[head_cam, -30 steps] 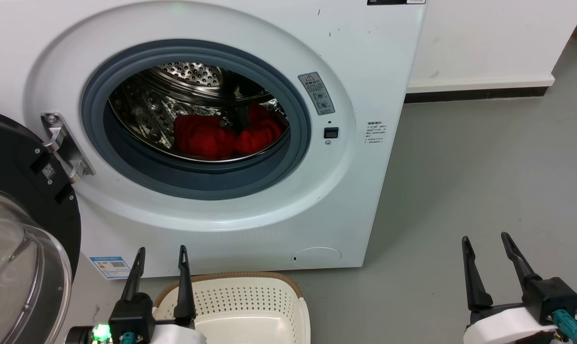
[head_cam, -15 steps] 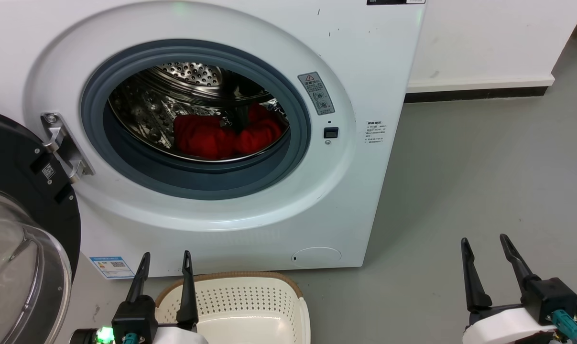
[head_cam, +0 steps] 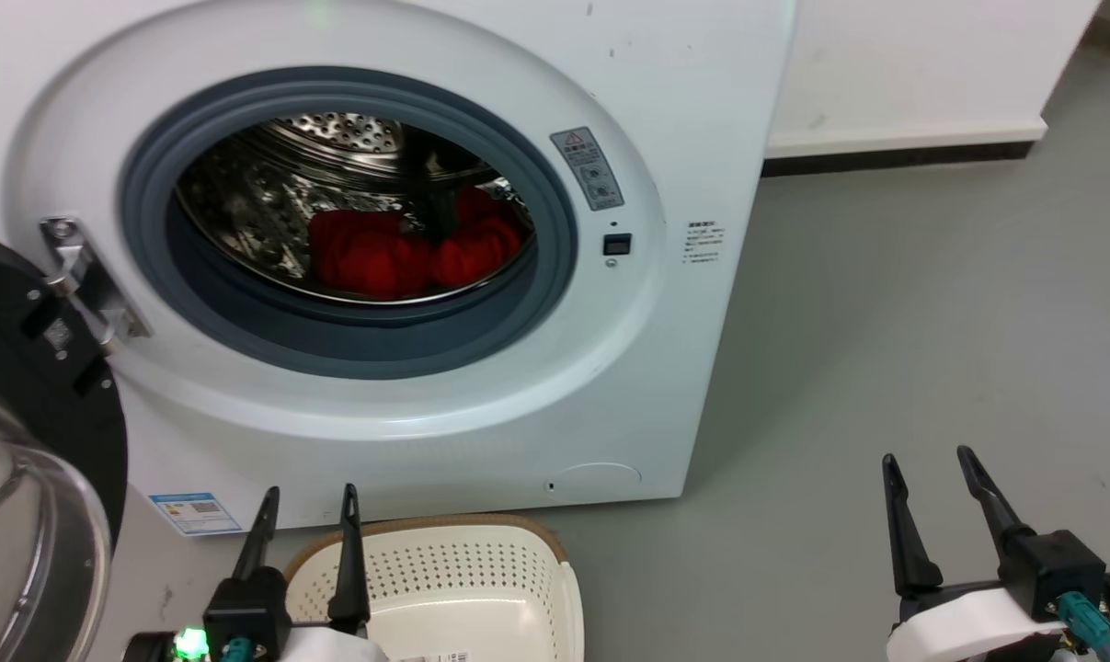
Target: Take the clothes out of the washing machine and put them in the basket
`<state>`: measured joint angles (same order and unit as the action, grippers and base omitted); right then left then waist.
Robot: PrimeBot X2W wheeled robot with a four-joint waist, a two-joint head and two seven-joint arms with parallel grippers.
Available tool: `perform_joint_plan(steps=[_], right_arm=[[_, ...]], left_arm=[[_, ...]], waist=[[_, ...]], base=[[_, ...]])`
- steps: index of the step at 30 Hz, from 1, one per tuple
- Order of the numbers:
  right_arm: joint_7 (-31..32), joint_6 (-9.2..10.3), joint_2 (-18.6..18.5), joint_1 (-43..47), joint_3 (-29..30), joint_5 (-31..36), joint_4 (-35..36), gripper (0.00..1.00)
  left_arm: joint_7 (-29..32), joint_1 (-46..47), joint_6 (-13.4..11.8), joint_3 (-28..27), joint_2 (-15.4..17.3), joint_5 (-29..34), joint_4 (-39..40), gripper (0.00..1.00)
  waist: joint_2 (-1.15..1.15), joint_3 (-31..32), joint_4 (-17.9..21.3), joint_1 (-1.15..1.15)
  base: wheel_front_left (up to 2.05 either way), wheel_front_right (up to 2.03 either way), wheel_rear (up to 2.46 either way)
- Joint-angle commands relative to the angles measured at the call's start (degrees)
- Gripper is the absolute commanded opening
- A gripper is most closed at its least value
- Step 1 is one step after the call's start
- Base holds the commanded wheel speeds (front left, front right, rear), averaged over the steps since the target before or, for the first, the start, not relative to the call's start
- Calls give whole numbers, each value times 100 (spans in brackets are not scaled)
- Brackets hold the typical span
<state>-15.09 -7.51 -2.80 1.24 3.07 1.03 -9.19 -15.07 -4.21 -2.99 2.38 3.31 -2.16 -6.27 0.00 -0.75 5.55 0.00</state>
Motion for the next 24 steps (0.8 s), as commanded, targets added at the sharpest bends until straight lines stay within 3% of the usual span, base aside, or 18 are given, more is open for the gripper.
perform_joint_plan(steps=[1,8,16,24], right_arm=[[-12,4,-16,-126,12,21,28,100],[-11,4,-14,-415,77,-59,174,100],[-12,3,-4,-878,224,-554,253,100],[-12,4,-3,-1236,306,-867,446,100]], left_arm=[[-16,137,52,-73,53,-9,-21,100],[-16,859,341,-383,441,-32,-154,100],[-15,2792,882,-379,1427,5,-1122,100],[998,5403,1030,82,2403,-148,-2508,100]], waist=[[0,-155,152,0],[0,-976,569,0],[0,-2366,1048,0],[0,-3514,1455,0]], base=[[0,0,0],[0,0,0],[0,0,0],[0,0,0]])
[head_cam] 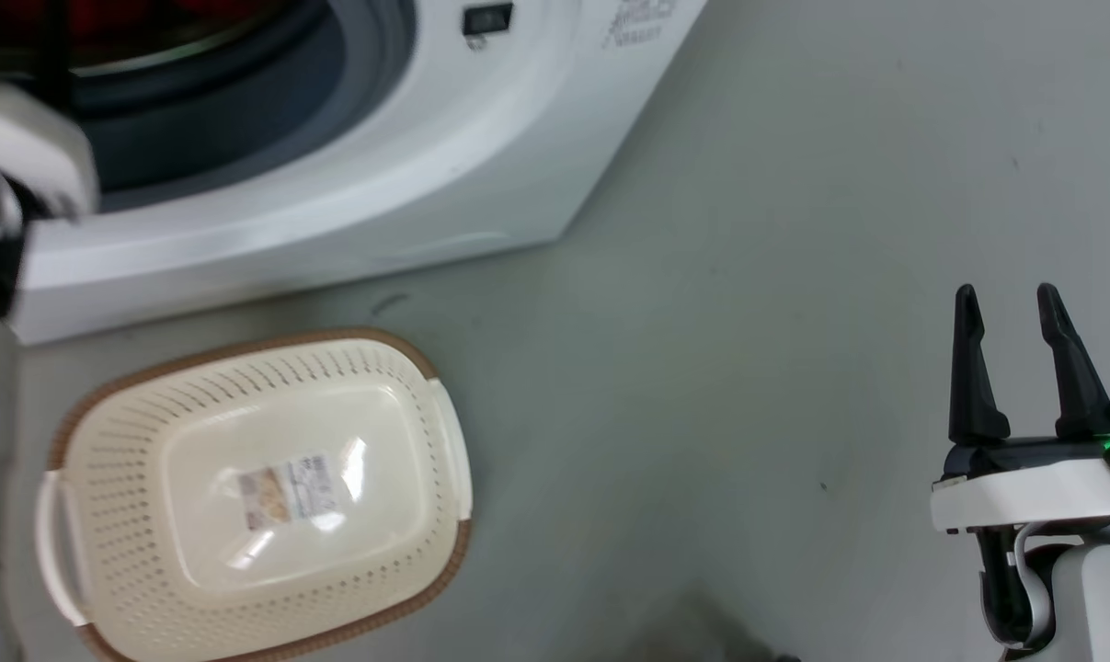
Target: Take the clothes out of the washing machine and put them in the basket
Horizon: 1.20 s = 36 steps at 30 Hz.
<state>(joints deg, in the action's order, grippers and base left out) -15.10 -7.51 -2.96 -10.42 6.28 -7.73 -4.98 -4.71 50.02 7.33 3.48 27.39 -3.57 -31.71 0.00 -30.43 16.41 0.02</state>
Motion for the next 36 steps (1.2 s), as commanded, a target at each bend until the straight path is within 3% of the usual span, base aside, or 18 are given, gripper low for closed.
perform_joint_plan(steps=[1,11,12,16,33,34,35,36], right_arm=[[-11,4,14,-84,-28,-28,57,100],[-10,5,12,-163,-135,-42,336,100],[-10,4,15,-134,-249,-60,463,100],[-11,5,8,-166,-440,26,674,100],[-11,4,10,117,-782,-333,634,100],[-11,4,9,129,-774,-334,636,100],[-11,5,9,137,-765,-341,641,100],[-11,5,9,140,-753,-346,648,100]], left_arm=[[93,245,3,74,85,-9,-112,100],[1432,2826,7,1253,983,-256,-1508,100],[1775,3444,6,1470,1162,-227,-1803,100],[2207,4062,7,1757,1426,-181,-2118,100],[3058,4284,9,2662,1484,-882,-2961,100],[3033,4301,9,2716,1508,-874,-2959,27],[3014,4328,9,2737,1531,-892,-2974,0],[3016,4350,9,2761,1547,-912,-2996,0]], waist=[[0,-636,415,-2],[0,-1285,849,-2],[0,-1457,929,-2],[0,-1668,1080,-2],[0,-1847,1161,-2],[0,-1849,1161,-2],[0,-1853,1163,-2],[0,-1857,1163,-2]], base=[[0,0,0],[0,0,0],[0,0,0],[0,0,0],[0,0,0],[0,0,0],[0,0,0],[0,0,0]])
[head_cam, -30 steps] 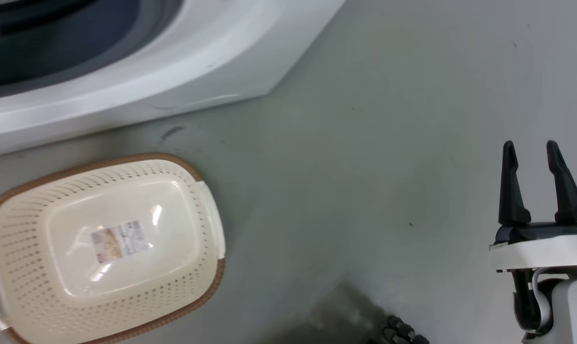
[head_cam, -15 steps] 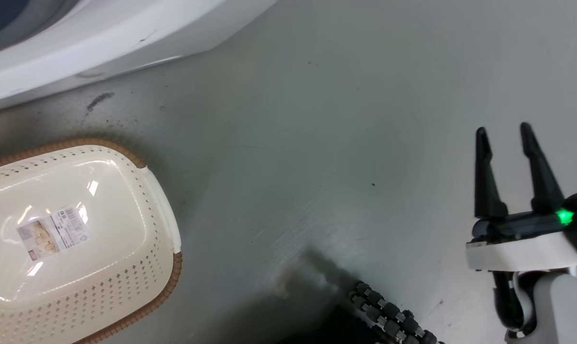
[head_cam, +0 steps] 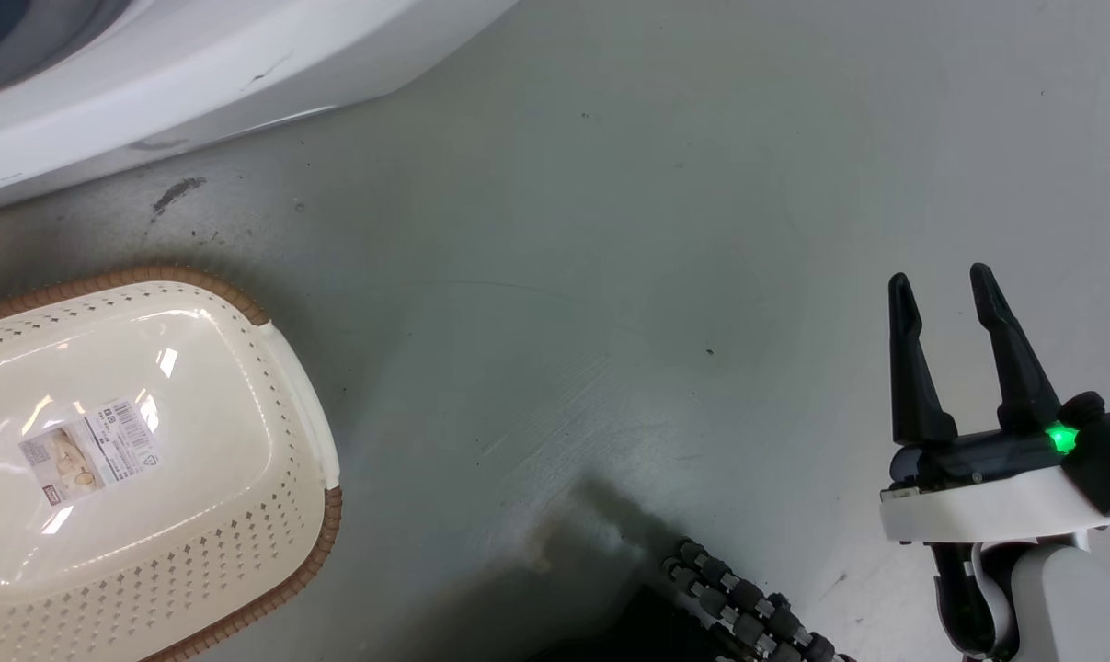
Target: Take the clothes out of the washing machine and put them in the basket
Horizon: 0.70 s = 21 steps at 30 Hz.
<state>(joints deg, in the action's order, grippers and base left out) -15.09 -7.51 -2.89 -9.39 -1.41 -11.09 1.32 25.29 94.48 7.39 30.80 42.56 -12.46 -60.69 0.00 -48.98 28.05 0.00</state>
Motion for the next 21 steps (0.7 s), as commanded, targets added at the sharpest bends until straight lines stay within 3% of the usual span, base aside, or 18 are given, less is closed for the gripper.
perform_joint_plan(steps=[1,16,21], right_arm=[[-12,4,4,38,24,-13,24,100],[-12,4,4,-330,-17,-63,-157,100],[-12,5,3,-404,222,3,-272,100]], left_arm=[[50,-92,4,67,26,-46,-115,0],[-816,21,3,391,173,-177,-43,0],[-1473,-306,-95,376,-29,-302,-157,0]], waist=[[0,-4,-3,0],[0,149,49,0],[0,538,-114,0]], base=[[0,0,0],[0,0,0],[0,0,0]])
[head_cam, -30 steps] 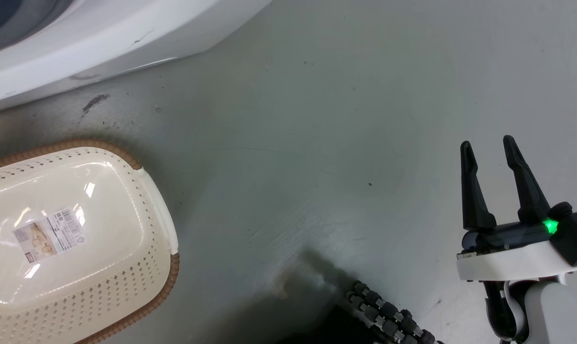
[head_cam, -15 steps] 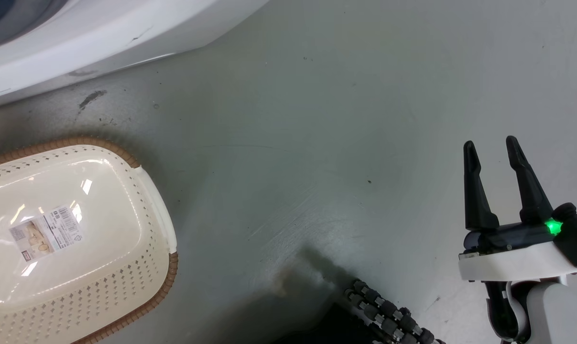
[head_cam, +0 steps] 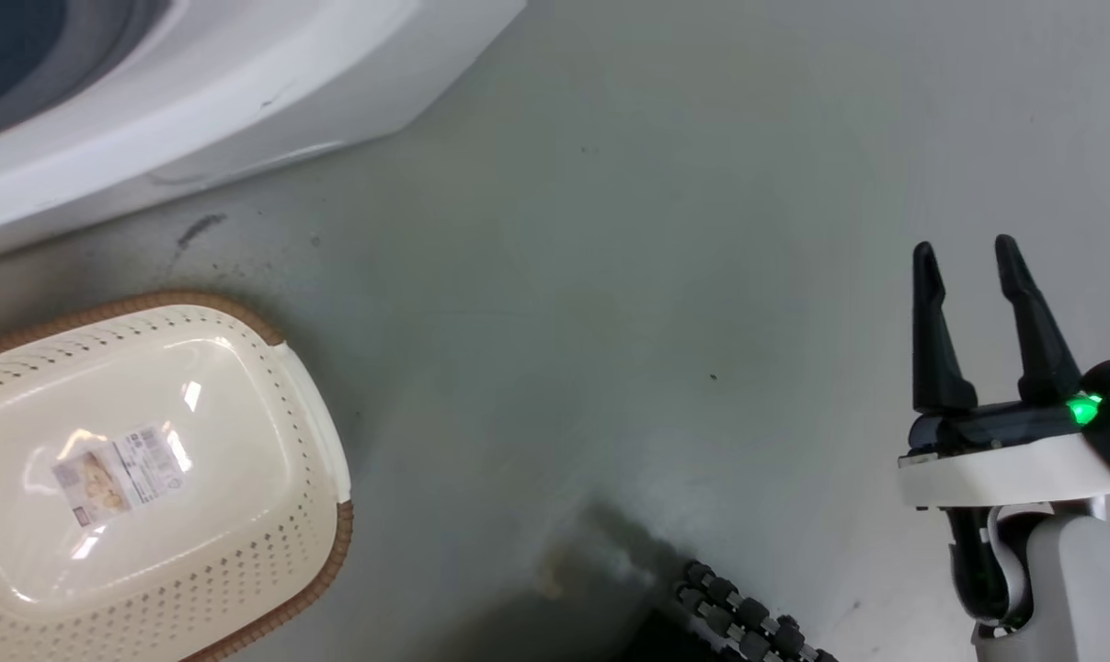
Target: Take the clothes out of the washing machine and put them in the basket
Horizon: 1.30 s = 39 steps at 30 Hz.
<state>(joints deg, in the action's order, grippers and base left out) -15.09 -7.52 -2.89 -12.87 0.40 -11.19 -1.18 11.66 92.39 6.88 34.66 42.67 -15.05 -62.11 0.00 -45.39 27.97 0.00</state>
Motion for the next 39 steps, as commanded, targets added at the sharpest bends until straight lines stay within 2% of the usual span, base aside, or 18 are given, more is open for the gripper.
perform_joint_plan(steps=[1,3,4,10,11,14,21,24,31,39], right_arm=[[-12,5,4,-81,85,7,-34,100],[-12,5,3,-92,132,12,-53,100],[-12,6,2,-81,207,89,-93,100],[-12,5,2,74,477,355,-169,100],[-12,5,2,74,477,355,-169,100],[-12,6,-2,169,636,549,-226,100],[-12,5,0,410,828,819,-290,100],[-12,5,-2,532,905,913,-326,100],[-12,5,-2,697,1010,1052,-360,100],[-11,5,-1,886,1095,1124,-430,100]], left_arm=[[-275,-209,-93,-36,-100,-79,-53,0],[-428,-336,-126,-47,-168,-116,-105,0],[-736,-575,-175,-73,-331,-201,-190,0],[-1673,-1376,-348,-201,-851,-516,-422,0],[-1673,-1376,-348,-201,-851,-516,-422,0],[-2291,-1854,-465,-347,-1150,-757,-523,0],[-2671,-2568,-606,-504,-1500,-948,-222,0],[-2693,-2984,-608,-702,-1566,-1040,322,0],[-2687,-4223,-894,-1097,-1618,-792,1959,0],[-2687,-5493,-1084,-1371,-1740,-443,3524,0]], waist=[[0,282,-143,0],[0,385,-178,0],[0,611,-264,0],[0,1288,-612,0],[0,1288,-612,0],[0,1745,-818,0],[0,2367,-1153,0],[0,2636,-1311,0],[0,3109,-1653,0],[0,3494,-1993,0]], base=[[0,0,0],[0,0,0],[0,0,0],[0,0,0],[0,0,0],[0,0,0],[0,0,0],[0,0,0],[0,0,0],[0,0,0]])
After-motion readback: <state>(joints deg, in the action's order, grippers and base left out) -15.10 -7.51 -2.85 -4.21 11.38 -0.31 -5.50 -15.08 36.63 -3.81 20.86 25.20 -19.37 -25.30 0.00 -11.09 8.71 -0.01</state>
